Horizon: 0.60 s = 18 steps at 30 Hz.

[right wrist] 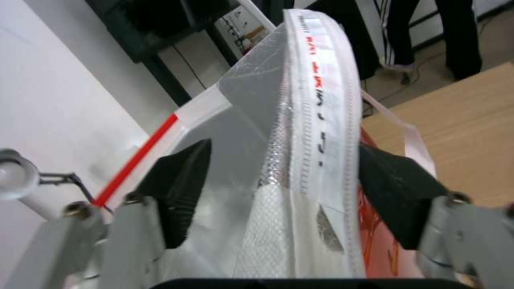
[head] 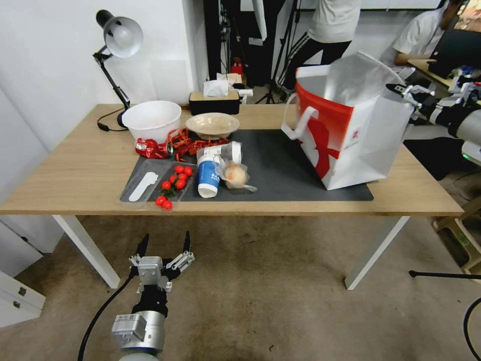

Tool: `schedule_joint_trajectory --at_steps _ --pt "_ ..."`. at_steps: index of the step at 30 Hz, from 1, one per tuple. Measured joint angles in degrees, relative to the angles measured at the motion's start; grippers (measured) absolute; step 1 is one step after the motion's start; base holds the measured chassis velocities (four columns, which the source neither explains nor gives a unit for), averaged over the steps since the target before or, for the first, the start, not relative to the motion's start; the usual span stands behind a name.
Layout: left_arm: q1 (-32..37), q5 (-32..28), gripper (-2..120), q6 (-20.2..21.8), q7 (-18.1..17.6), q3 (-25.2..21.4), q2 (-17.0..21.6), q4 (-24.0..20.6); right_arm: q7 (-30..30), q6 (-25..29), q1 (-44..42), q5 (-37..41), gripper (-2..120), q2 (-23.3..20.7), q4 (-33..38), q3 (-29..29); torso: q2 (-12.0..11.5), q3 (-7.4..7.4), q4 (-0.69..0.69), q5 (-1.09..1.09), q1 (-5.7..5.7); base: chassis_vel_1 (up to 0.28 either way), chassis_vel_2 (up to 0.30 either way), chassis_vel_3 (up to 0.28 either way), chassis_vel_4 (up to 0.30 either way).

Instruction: Pick up the food delivery bag from the floor and place it on the table.

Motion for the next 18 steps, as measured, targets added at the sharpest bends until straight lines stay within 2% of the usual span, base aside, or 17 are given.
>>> schedule_joint_trajectory --at_steps 2,5,7,18 --pt "-0.01 0.08 100 -0.01 -0.01 0.00 -0.11 0.13 -0.33 0.43 0.11 -3.66 81 0.30 0.08 -0.37 0.00 0.00 -0.01 -0.01 0.00 0.000 0.000 0.000 0.000" --pt "-0.03 0.13 100 -0.02 -0.02 0.00 -0.17 0.20 -0.39 0.68 0.16 -5.28 86 0.36 0.22 -0.58 0.00 0.00 -0.01 0.00 0.00 0.000 0.000 0.000 0.000" --pt "-0.06 0.27 100 -0.02 -0.07 0.02 -0.34 0.26 -0.46 1.51 0.51 -9.73 99 0.53 0.63 -1.23 0.00 0.00 0.00 0.00 0.00 0.000 0.000 0.000 0.000" --pt "0.00 0.23 100 -0.04 -0.40 -0.08 -0.19 0.28 -0.33 3.93 0.18 -16.68 100 0.78 2.32 -1.38 0.00 0.00 0.00 0.00 0.00 0.000 0.000 0.000 0.000"
